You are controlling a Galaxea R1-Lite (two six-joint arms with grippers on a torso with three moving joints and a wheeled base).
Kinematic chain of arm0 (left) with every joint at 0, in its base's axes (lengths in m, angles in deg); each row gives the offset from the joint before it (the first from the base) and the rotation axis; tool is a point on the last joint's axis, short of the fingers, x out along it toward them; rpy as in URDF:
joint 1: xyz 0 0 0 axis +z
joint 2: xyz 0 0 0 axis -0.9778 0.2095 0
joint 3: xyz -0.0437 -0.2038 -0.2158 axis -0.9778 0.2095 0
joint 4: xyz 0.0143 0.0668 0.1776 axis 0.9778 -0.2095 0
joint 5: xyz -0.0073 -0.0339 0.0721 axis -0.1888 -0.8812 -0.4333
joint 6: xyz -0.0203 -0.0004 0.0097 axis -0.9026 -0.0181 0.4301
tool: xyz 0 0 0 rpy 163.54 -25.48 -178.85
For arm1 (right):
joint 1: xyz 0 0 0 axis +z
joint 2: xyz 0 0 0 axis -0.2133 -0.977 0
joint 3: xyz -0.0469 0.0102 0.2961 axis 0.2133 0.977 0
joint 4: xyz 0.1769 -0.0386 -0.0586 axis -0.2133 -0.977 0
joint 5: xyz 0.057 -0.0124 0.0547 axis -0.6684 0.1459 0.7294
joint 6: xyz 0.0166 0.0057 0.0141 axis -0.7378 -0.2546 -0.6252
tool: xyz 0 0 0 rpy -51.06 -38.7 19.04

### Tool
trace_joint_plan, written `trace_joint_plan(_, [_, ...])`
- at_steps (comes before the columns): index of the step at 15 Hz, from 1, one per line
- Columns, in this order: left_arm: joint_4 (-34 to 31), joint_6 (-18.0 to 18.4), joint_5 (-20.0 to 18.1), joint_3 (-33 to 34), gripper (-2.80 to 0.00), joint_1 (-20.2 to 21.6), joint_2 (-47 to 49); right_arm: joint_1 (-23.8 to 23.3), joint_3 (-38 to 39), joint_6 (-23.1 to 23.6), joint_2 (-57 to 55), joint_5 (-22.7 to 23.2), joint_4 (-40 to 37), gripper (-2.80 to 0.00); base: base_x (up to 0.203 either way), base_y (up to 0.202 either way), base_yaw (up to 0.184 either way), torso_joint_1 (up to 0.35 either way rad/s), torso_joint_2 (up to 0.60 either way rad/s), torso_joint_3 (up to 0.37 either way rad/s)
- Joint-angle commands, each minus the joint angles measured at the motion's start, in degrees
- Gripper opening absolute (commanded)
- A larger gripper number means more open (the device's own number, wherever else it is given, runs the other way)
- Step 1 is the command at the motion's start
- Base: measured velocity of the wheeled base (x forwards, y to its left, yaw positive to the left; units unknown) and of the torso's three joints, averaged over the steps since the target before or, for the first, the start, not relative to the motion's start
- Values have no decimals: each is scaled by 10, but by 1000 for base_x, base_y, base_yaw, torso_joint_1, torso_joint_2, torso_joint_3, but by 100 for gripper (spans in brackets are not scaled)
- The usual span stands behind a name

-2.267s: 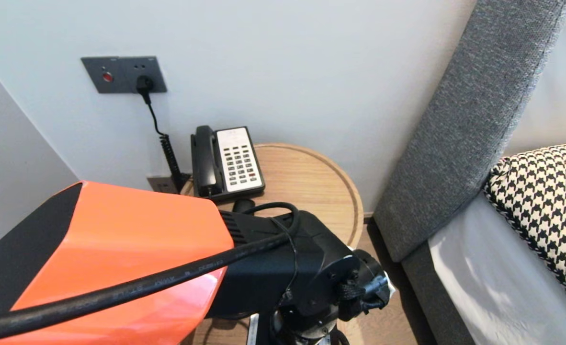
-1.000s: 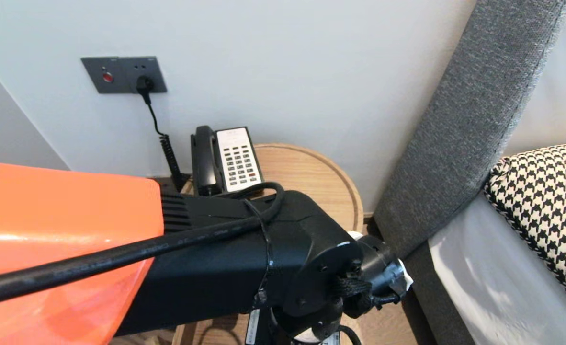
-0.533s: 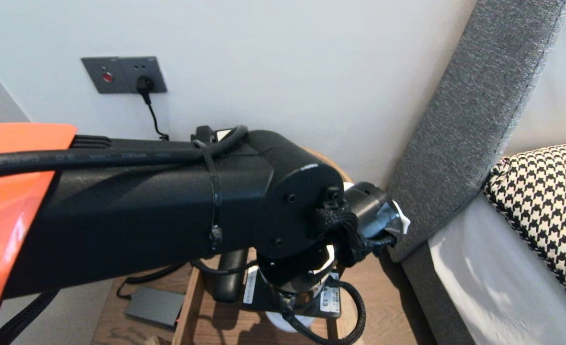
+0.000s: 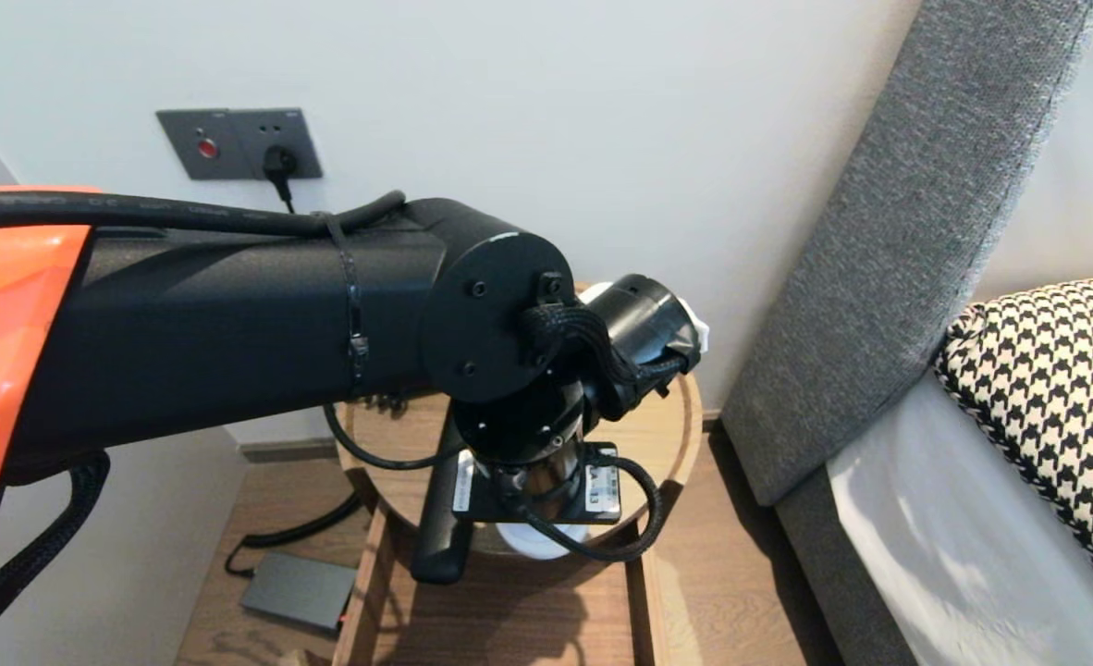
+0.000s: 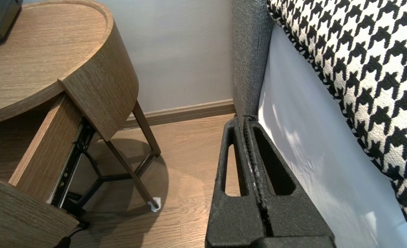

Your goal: Take the remote control out of the drawer one by one and place them on the table

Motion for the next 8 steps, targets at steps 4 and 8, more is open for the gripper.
trace_joint_plan(4, [18,2,2,-2,-280,25,3,0,14,0,0,0,0,-280,0,0,0,0,0,0])
trace_joint_plan(8, [9,18,2,-2,-280,32,4,0,14,0,0,0,0,-280,0,0,0,0,0,0])
